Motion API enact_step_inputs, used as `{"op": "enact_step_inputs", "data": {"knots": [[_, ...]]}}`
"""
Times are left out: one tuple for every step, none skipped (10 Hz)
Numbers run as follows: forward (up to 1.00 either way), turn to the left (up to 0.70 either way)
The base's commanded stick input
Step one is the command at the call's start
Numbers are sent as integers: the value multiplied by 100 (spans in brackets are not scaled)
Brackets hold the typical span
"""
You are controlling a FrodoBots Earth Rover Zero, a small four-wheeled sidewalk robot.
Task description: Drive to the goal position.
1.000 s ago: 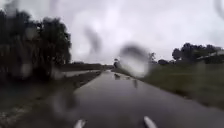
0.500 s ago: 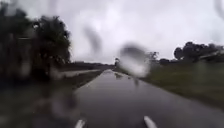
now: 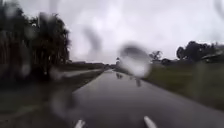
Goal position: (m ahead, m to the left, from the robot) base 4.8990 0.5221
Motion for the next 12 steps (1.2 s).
{"op": "enact_step_inputs", "data": {"knots": [[85, 0], [85, 0], [85, 0], [85, 0], [85, 0], [85, 0], [85, 0], [85, 0], [85, 0], [85, 0], [85, 0], [85, -11]]}}
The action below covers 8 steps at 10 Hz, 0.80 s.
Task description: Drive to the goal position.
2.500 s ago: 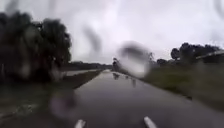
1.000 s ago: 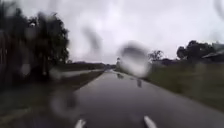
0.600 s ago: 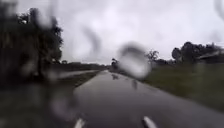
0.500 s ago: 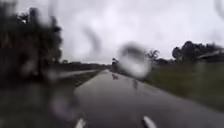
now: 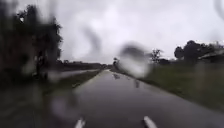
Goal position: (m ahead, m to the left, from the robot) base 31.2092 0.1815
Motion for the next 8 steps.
{"op": "enact_step_inputs", "data": {"knots": [[85, -6], [85, 0], [85, 0], [85, 0], [85, 0], [85, 0], [85, 0], [85, 0]]}}
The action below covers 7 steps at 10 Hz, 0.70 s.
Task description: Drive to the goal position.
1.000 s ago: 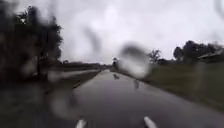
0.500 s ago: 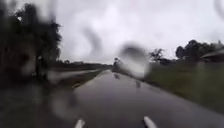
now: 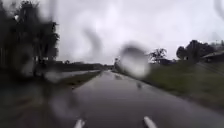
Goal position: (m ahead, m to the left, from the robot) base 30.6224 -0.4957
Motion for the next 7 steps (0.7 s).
{"op": "enact_step_inputs", "data": {"knots": [[85, 0], [85, 0], [85, 0], [85, 0], [85, -10], [85, -26], [85, -33]]}}
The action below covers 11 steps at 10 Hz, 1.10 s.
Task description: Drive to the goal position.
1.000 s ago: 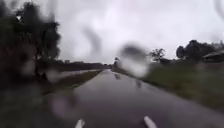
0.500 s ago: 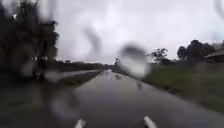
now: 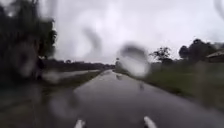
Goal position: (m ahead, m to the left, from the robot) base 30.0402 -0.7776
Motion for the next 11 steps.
{"op": "enact_step_inputs", "data": {"knots": [[85, -25], [85, 0], [85, 0], [85, 0], [85, 0], [85, 0], [85, -1], [85, -12], [85, -30], [85, -29], [85, 0]]}}
